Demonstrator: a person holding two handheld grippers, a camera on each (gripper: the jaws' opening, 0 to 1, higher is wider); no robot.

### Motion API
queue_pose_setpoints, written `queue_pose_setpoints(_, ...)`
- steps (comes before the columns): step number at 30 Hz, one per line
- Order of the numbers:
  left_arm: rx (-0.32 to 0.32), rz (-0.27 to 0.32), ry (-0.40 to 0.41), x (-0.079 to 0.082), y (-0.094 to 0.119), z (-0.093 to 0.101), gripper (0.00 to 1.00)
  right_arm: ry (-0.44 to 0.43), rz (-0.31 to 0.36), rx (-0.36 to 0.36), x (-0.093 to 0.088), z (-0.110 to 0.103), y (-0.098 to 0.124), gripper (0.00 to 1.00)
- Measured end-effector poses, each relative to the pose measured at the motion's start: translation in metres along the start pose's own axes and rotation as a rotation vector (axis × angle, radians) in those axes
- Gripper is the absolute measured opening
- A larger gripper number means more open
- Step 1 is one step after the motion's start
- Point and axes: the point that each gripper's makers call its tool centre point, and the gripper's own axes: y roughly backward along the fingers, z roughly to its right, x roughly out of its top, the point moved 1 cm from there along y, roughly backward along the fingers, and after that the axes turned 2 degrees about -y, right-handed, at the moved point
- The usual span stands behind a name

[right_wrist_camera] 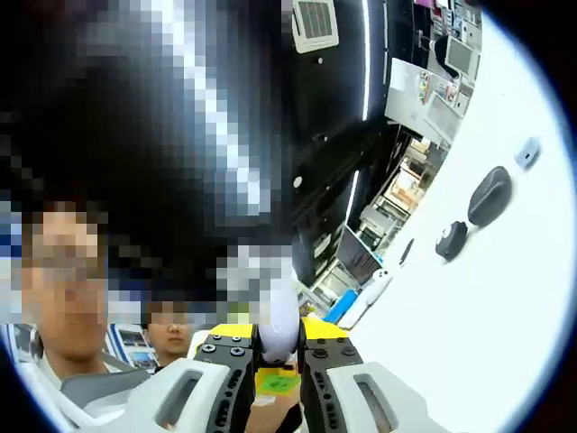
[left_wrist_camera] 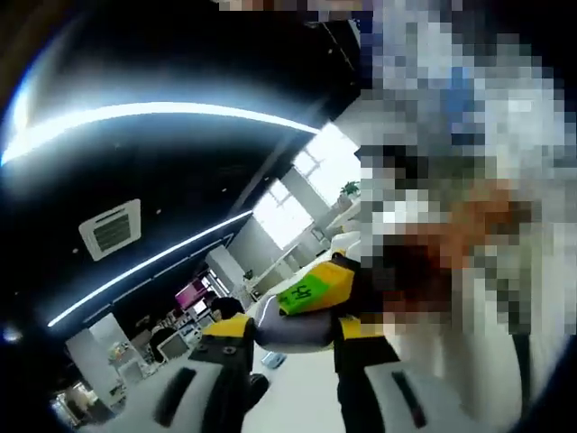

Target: Pick up the earbuds from the table and place the earbuds into the earbud case

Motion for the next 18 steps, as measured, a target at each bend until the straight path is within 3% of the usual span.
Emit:
queue_pose_setpoints(7, -0.027, -0.020, -0.013, 0.002, 0.000, 0.000, 0.35, -0.036, -0.007, 0.007, 0.000, 0.000, 0.002, 0.16)
queue_pose_setpoints(13, -0.042, -0.043, -0.025, -0.001, 0.002, -0.001, 0.35, -0.011, -0.015, -0.005, -0.002, 0.002, -0.001, 0.17)
queue_pose_setpoints(16, -0.039, -0.041, 0.012, -0.003, 0.005, -0.007, 0.35, -0.007, 0.003, -0.016, 0.005, 0.005, 0.004, 0.29)
queue_pose_setpoints(18, -0.048, -0.047, 0.052, -0.006, 0.007, -0.011, 0.35, -0.008, 0.008, -0.019, 0.005, 0.004, 0.004, 0.32)
